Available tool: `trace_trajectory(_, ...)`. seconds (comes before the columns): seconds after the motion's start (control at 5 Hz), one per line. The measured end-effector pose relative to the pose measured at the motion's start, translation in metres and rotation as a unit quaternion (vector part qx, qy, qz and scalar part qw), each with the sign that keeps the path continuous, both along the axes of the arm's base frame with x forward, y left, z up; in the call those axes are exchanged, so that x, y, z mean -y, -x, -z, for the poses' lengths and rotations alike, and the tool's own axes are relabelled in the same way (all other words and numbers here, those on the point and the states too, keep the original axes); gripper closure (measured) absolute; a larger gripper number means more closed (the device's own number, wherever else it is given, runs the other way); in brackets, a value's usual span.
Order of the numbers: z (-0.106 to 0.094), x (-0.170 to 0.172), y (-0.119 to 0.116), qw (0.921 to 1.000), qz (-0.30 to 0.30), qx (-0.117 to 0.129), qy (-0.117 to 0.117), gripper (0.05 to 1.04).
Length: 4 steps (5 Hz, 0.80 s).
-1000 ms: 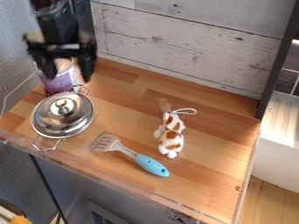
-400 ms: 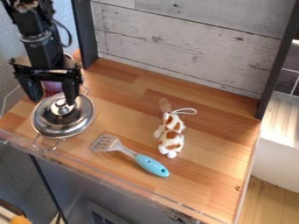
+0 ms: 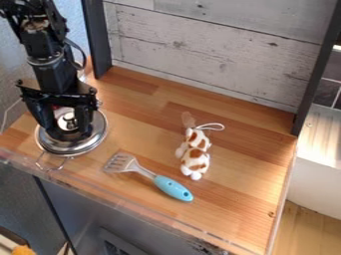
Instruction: Take the silver bowl lid on the table
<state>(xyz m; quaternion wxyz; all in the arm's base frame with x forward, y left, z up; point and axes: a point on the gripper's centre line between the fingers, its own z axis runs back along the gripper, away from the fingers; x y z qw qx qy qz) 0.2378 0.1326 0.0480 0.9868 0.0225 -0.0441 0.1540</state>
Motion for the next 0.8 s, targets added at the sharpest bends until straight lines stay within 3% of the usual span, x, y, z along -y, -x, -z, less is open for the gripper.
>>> trace_trajectory(0.4,-0.0013,0.0003,-0.0041,0.9996,-0.014,0.018,0.014,0.671)
trace_trajectory(0.6,-0.0018,0.0009,-0.0039,0.9996,-0.014,0.017,0.019,0.792)
trace_trajectory(0.8,-0.0019,0.0029,-0.0039,0.9994,-0.016,0.015,0.026,0.793)
